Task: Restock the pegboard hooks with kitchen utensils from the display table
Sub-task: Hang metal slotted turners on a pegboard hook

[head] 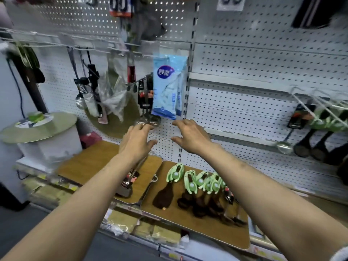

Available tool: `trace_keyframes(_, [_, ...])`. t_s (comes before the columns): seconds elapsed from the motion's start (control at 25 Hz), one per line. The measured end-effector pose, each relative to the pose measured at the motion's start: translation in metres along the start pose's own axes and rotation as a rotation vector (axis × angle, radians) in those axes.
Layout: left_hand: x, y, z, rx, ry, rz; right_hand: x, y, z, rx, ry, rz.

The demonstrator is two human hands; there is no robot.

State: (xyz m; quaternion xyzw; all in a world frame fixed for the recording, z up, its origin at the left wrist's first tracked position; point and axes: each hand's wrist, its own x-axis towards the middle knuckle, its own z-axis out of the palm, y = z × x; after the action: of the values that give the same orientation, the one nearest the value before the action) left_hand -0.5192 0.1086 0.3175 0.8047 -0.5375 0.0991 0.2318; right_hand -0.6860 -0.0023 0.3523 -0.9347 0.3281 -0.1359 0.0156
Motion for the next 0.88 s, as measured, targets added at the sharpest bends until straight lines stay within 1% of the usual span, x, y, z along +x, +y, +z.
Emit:
trace_keyframes(0.28, [0.080, -0.106, 0.068, -0.008, -0.147, -0.131, 0.132, -0.018, 0.104, 0.048, -0.186, 0.005])
trace_keyframes(0.44, [0.104, -0.170, 0.127, -0.084, -0.331, -0.247, 0.182, -0.024, 0.179, 0.119, -0.343, 0.071])
trace_keyframes(0.52, [0.111, -0.204, 0.161, -0.107, -0.395, -0.270, 0.199, -0.026, 0.222, 0.169, -0.427, 0.123])
trace_keyframes(0.6, [0.115, -0.233, 0.194, -0.145, -0.432, -0.288, 0.206, -0.027, 0.266, 0.268, -0.507, 0.229])
trace_keyframes(0.68, [0.119, -0.262, 0.232, -0.195, -0.515, -0.298, 0.212, -0.032, 0.318, 0.395, -0.554, 0.385])
trace_keyframes(0.8, [0.115, -0.297, 0.283, -0.276, -0.647, -0.304, 0.220, -0.045, 0.386, 0.603, -0.662, 0.698])
trace_keyframes(0.88, [0.115, -0.315, 0.306, -0.320, -0.683, -0.310, 0.232, -0.056, 0.421, 0.798, -0.706, 0.903])
